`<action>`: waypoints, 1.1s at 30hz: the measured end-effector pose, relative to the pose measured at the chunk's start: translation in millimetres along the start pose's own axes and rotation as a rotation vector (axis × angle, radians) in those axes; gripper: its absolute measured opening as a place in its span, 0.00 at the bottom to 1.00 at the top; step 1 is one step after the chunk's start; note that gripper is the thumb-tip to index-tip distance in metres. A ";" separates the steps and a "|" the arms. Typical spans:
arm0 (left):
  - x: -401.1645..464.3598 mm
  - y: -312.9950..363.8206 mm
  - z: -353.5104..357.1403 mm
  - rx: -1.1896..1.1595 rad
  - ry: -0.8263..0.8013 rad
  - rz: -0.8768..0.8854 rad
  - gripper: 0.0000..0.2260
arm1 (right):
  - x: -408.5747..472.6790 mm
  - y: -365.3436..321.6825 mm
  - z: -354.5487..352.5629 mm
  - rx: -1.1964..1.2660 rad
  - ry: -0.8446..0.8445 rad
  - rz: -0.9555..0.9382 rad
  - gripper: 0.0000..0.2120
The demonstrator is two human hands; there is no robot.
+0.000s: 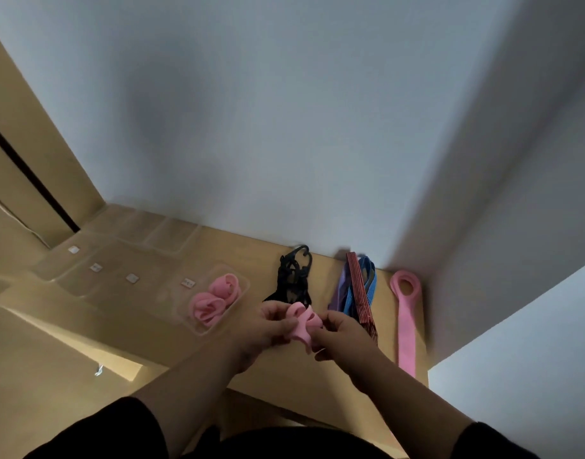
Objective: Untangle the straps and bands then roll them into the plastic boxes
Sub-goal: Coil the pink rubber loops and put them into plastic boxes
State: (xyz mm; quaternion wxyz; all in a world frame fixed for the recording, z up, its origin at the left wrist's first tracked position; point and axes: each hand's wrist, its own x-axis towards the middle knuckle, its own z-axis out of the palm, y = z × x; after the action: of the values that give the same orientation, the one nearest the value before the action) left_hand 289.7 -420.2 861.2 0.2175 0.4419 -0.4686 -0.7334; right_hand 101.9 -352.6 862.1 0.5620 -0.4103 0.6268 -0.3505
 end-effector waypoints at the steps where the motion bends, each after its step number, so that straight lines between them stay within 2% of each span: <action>1: -1.2 -1.7 -7.9 -0.023 0.016 -0.002 0.15 | 4.4 -1.1 5.7 0.033 -0.002 0.018 0.09; 7: -7.5 -3.4 -64.2 -0.094 0.096 -0.017 0.14 | 32.1 -16.8 51.7 0.055 0.030 0.026 0.12; 13: -12.3 -2.8 -133.8 -0.010 0.128 0.033 0.16 | 66.6 -37.1 109.9 -0.001 0.001 0.031 0.12; 19: -3.5 -3.6 -205.5 0.283 0.135 0.073 0.19 | 97.5 -45.4 165.0 -0.203 -0.018 0.069 0.15; 24: 13.1 -0.9 -235.6 0.506 0.057 0.076 0.19 | 117.9 -36.7 193.5 -0.356 0.011 0.096 0.18; 29: 31.5 3.5 -247.8 0.811 -0.077 0.212 0.19 | 128.0 -36.9 209.8 -0.571 0.133 0.082 0.13; 33: 43.6 9.5 -250.1 0.946 -0.200 0.364 0.15 | 131.5 -33.3 219.0 -0.748 0.183 0.050 0.15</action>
State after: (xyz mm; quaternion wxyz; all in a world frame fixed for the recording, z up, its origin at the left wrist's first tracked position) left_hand 479.5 -580.4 807.6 0.0721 0.3310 -0.8368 -0.4301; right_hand 319.1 -481.3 810.4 0.3237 -0.5388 0.7686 -0.1191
